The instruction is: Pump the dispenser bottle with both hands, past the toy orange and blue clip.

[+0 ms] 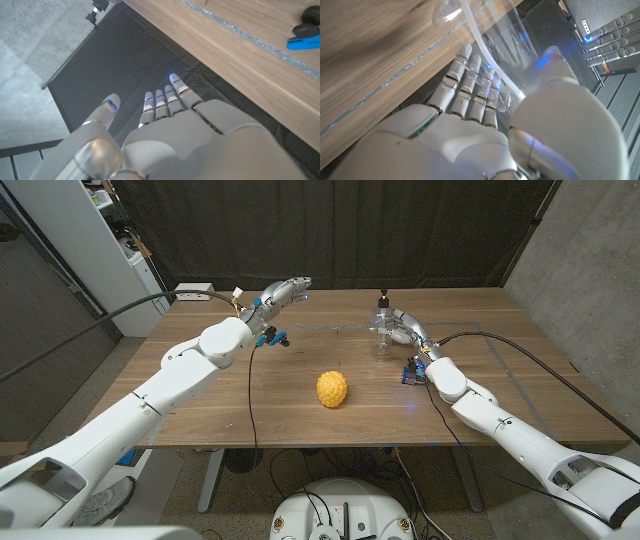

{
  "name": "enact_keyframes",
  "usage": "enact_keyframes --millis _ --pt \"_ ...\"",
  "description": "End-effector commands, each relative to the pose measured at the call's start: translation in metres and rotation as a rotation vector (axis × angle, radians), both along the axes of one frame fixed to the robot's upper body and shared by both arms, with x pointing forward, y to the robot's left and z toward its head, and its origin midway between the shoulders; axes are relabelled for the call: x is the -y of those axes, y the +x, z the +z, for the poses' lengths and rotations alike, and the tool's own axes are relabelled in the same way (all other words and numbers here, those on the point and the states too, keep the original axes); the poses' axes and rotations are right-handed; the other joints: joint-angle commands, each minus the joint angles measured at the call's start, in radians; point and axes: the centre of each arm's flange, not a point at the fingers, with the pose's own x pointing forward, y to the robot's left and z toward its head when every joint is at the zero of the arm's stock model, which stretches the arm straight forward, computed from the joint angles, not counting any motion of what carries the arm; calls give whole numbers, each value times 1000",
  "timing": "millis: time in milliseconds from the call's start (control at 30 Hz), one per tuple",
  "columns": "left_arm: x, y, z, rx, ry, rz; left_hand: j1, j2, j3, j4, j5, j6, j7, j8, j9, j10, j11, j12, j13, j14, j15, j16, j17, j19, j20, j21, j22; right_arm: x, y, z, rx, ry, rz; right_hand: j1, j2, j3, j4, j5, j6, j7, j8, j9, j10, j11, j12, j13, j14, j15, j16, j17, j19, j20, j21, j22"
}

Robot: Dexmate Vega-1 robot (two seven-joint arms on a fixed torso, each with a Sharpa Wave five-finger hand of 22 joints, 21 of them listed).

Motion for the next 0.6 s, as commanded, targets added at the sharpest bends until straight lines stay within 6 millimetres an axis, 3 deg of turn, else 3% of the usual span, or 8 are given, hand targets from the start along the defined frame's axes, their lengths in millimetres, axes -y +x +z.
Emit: enact_keyframes --millis 33,600 --pt "20 -20 26 99 155 19 14 49 0 -9 -1 5 -5 0 3 -1 -2 0 3 -11 -3 -3 3 -10 -4 -8 4 6 0 -7 -3 20 -7 104 91 3 1 10 10 -9 10 0 10 -5 4 4 9 -129 4 6 26 -34 9 3" --pt "43 -31 62 185 350 -19 15 50 -17 -15 -2 1 -11 -5 2 -12 -8 -6 3 -75 9 -12 6 -61 -13 -23 4 1 2 -4 -12 9 -1 110 101 7 3 15 15 -16 15 -4 19 -11 7 10 18 -139 -1 11 19 -40 8 3"
